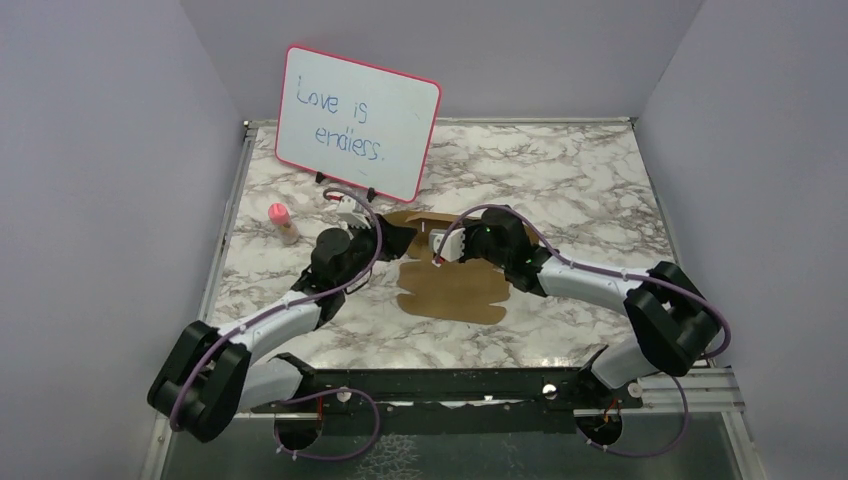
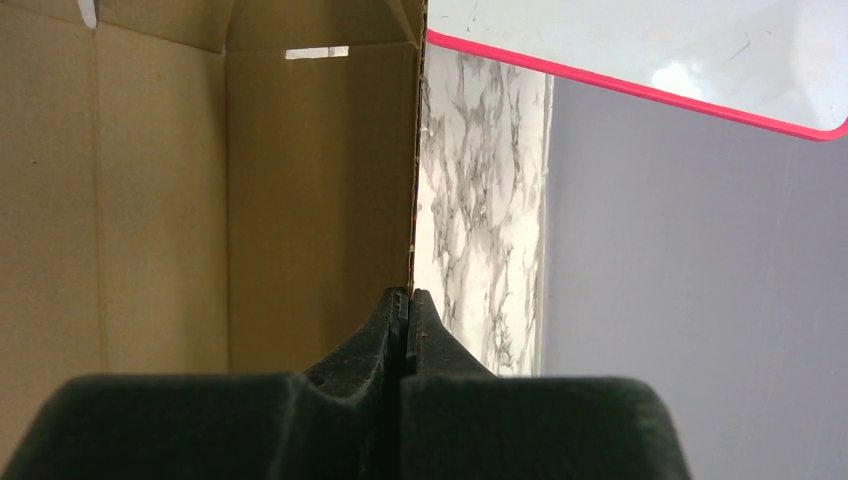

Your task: Fold the paper box

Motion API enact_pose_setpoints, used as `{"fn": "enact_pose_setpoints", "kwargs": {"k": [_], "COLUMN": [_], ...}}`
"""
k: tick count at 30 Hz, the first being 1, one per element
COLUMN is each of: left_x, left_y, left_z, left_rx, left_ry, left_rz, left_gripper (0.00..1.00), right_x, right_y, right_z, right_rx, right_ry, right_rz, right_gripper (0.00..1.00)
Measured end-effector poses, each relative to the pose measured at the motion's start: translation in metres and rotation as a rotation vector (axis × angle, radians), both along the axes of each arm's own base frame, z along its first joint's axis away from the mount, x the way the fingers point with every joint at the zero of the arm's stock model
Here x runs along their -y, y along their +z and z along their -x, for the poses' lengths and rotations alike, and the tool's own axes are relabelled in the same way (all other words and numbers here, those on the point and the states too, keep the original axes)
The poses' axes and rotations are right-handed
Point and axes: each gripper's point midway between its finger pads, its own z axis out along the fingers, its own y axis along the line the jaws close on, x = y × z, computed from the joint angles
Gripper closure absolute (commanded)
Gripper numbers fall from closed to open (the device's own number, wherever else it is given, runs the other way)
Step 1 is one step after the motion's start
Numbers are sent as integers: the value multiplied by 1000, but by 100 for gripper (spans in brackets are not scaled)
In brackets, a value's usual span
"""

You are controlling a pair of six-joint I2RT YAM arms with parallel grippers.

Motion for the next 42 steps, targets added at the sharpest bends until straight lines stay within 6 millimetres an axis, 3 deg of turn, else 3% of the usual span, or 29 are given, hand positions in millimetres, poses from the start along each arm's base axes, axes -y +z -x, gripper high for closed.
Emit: {"fn": "enact_pose_setpoints", "kwargs": {"k": [4,10,17,26,33,42], "left_x": [-12,-23,-16,0,13,3], "left_y": [35,39,10,-36,-46,-51], "left_z": [-4,-31,-63,-61,-53,-60], "left_rx": [76,52,-24,-138,-147,-103], "left_ry": [71,172,185,94,42,60], "left_rz": [44,-3,-92,-144,-162,-237], "left_gripper": [68,73,80,86,82,70], "right_x": [2,3,3,0,-3,0], "right_y": [2,2,3,7,10,1], "right_z": [3,4,4,3,2,0], "right_rx": [6,7,18,45,78,90], "right_ry": [0,0,3,11,21,13], "right_rz": [-6,-6,-13,-35,-44,-13], "right_gripper": [99,99,99,99,99,99]}}
